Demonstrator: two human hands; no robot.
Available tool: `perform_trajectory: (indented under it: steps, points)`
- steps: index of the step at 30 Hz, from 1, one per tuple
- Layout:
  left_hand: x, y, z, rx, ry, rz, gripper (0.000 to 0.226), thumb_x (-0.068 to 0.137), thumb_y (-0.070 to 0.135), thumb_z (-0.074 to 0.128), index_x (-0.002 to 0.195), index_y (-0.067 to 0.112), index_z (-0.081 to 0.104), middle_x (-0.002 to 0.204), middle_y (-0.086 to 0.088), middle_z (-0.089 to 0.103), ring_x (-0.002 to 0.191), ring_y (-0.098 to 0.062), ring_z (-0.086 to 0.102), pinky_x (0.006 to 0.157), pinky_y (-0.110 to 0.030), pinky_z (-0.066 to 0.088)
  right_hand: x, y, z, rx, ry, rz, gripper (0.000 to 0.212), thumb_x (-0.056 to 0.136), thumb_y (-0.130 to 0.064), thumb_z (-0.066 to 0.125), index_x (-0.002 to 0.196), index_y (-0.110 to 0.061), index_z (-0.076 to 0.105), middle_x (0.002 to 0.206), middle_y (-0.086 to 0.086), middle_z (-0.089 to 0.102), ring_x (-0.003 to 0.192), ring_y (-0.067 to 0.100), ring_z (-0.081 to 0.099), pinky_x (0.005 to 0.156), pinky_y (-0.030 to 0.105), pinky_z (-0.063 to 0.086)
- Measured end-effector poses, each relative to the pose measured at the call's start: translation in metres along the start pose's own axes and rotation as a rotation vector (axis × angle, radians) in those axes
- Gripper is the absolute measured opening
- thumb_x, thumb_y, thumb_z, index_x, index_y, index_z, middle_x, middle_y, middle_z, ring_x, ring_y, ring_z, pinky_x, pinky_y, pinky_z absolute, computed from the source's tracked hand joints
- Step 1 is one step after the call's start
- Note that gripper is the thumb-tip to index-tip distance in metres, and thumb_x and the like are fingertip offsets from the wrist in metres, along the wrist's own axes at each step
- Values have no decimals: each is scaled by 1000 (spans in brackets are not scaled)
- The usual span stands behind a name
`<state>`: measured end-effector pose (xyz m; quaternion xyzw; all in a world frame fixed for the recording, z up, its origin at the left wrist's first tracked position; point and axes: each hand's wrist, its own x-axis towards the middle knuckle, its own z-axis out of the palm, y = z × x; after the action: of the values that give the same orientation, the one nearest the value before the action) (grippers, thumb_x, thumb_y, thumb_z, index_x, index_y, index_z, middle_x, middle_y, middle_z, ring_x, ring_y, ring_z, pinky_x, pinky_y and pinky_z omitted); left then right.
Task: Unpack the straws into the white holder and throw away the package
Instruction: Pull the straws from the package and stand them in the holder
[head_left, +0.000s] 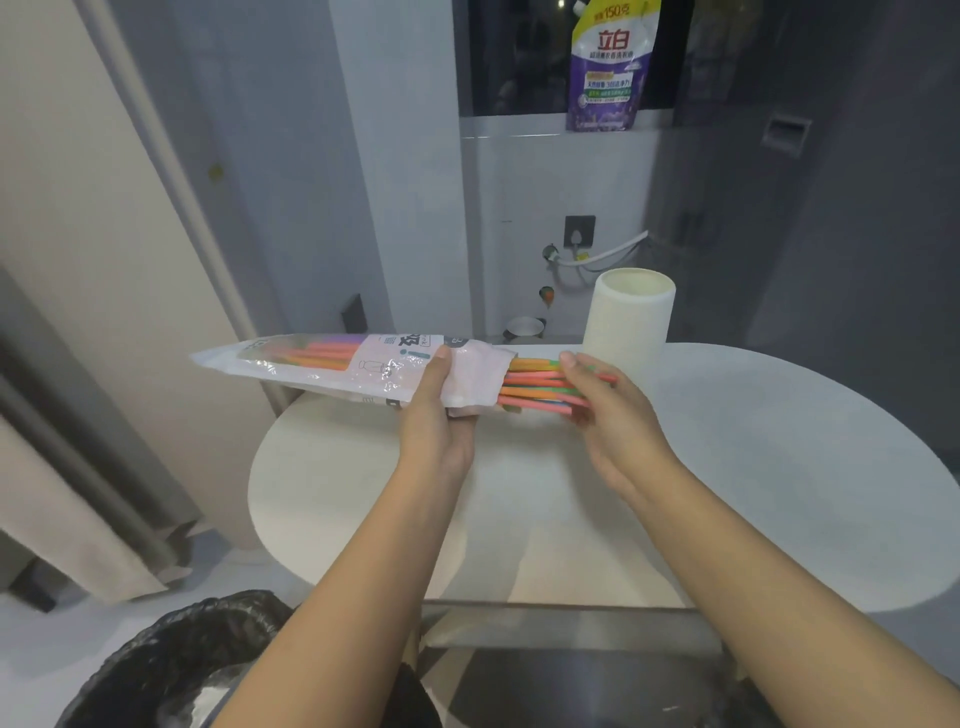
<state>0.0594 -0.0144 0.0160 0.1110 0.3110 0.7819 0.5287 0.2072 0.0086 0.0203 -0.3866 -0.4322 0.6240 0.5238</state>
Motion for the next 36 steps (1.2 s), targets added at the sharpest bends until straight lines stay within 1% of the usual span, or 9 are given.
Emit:
perform_trajectory:
  steps: [4, 8, 10, 15, 22, 26, 29, 32, 36]
  points:
    - [-23, -4, 7, -1, 7, -14, 26, 93, 13, 57, 119, 10, 54, 102, -5, 64, 85, -15, 64, 59, -24, 55, -15, -11, 8, 336, -77, 149, 9, 91, -17, 57, 86, -12, 62, 85, 4, 68, 81, 16, 66, 69, 24, 55]
    - [-41, -9, 4, -13, 12, -52, 34, 95, 16, 53, 127, 4, 50, 123, -18, 58, 110, -30, 57, 103, -50, 43, -25, -18, 19, 115, -50, 117, 15, 90, -21, 58, 85, -10, 67, 90, 11, 68, 82, 21, 67, 83, 35, 51]
    - [-40, -2, 6, -33, 44, -50, 39, 95, 15, 53, 130, -1, 48, 132, -22, 55, 122, -36, 53, 109, -57, 33, -26, -25, 21, 5, -32, 90, 24, 94, -29, 50, 94, -13, 69, 104, 13, 68, 95, 22, 65, 90, 35, 50]
    - [-29, 19, 23, -75, -6, -44, 30, 96, 17, 51, 124, 6, 50, 132, -23, 55, 120, -38, 55, 96, -61, 45, -20, -53, 7, 14, -173, 82, 32, 96, -38, 41, 116, -24, 62, 123, 3, 62, 109, 17, 59, 91, 27, 44]
    - [-21, 29, 35, -135, -15, -115, 26, 97, 20, 51, 120, 8, 49, 111, -18, 64, 109, -35, 59, 87, -55, 51, -11, -87, 20, 439, 77, -141, 39, 101, -30, 32, 75, -9, 52, 92, 14, 69, 89, 23, 69, 84, 35, 52]
    - [-18, 30, 41, -143, -12, -122, 28, 96, 19, 51, 122, 8, 50, 119, -21, 61, 110, -35, 59, 73, -52, 54, -1, -87, 35, 563, 96, -115, 23, 95, -34, 49, 88, -13, 56, 102, 14, 66, 92, 21, 67, 76, 32, 52]
    - [-16, 31, 44, -138, -16, -128, 26, 95, 20, 53, 119, 8, 50, 131, -22, 57, 112, -36, 59, 80, -52, 54, 4, -83, 46, 547, 54, -46, 13, 91, -28, 56, 94, -16, 58, 106, 9, 61, 105, 21, 58, 82, 32, 47]
    - [-10, 31, 42, -142, 9, -119, 28, 95, 18, 54, 120, 8, 50, 134, -22, 55, 120, -36, 56, 90, -56, 50, 9, -81, 52, 487, 88, -43, 29, 96, -29, 47, 75, -12, 57, 86, 8, 71, 110, 26, 61, 85, 34, 48]
    - [6, 31, 40, -121, 3, -91, 18, 96, 17, 52, 111, 9, 52, 113, -17, 58, 92, -29, 61, 97, -56, 46, 18, -102, 45, 470, 190, -187, 44, 98, -36, 39, 60, -13, 41, 55, 7, 68, 80, 25, 71, 85, 38, 54]
